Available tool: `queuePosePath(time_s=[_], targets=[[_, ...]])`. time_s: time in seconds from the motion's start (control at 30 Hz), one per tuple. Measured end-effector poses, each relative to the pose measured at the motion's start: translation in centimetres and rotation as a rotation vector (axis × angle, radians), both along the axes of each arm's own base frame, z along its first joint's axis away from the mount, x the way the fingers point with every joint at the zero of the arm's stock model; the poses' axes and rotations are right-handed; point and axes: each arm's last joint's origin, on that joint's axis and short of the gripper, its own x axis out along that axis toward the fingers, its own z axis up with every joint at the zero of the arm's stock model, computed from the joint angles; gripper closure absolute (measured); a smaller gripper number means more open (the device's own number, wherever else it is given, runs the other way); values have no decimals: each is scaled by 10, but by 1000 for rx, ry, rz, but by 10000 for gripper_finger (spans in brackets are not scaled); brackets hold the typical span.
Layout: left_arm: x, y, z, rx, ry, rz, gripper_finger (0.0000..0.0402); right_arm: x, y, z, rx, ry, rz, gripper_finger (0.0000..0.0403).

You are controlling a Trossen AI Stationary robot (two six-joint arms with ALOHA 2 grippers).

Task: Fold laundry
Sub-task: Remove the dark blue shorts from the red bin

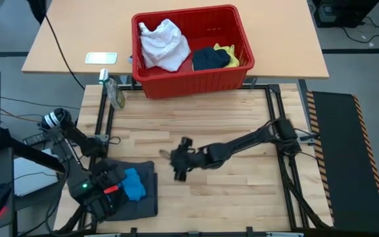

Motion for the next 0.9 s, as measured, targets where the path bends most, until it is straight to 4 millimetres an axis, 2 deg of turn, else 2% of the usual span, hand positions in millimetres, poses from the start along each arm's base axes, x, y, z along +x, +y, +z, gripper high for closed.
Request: queuePosePath(time_s=[0.2,0.33,0.43,0.53,0.73,0.9], targets=[[29,24,-30,81,-10,-53,200,-51,-27,5,25,-48,-61,157],[64,40,-50,-15,-69,-163,219,-87,-36,2,39,-60,-109,160],[88,52,-54,-45,-165,-234,226,-110,-41,-4,60,-88,-164,162],[109,70,-50,25,-256,-254,227,-130,-45,-17,104,-130,-200,162],[152,113,-39,228,-466,-212,228,-149,-50,-43,170,-208,-205,163],[189,154,-42,295,-590,-244,228,-158,-54,-53,147,-141,-241,163]])
